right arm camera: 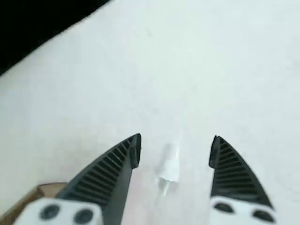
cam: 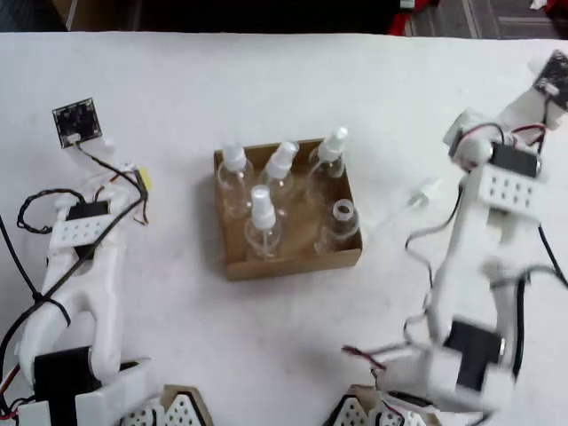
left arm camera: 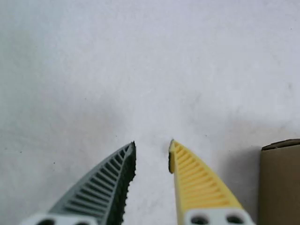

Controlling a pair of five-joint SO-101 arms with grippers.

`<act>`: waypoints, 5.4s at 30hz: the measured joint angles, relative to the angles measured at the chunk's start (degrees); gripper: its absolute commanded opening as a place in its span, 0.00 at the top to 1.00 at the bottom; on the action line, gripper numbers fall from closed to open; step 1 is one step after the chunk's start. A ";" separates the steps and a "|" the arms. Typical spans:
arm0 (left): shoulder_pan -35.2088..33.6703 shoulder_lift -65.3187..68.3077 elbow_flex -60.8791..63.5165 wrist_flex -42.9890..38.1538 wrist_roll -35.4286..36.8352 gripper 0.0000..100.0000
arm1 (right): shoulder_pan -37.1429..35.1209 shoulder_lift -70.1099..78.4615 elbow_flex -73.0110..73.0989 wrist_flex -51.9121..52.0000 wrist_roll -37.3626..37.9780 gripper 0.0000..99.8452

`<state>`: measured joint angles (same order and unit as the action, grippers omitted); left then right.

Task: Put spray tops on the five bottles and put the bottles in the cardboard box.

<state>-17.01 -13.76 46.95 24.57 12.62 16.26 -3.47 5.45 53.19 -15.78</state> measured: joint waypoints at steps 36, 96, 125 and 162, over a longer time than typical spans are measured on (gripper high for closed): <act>0.00 0.00 0.00 0.00 0.00 0.88 | -3.34 72.26 -81.85 42.64 0.09 0.97; 0.00 0.00 0.00 0.00 0.00 0.88 | -21.54 -40.18 5.98 -7.30 11.43 0.98; 0.00 0.00 0.00 0.00 0.00 0.88 | -28.84 -61.27 61.98 -65.93 18.37 0.98; 0.53 0.00 0.00 0.00 0.00 0.88 | -31.74 -86.15 71.38 -53.80 13.36 0.98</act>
<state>-16.48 -13.76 46.95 24.57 12.62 -15.47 -89.63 76.84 -0.62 -2.42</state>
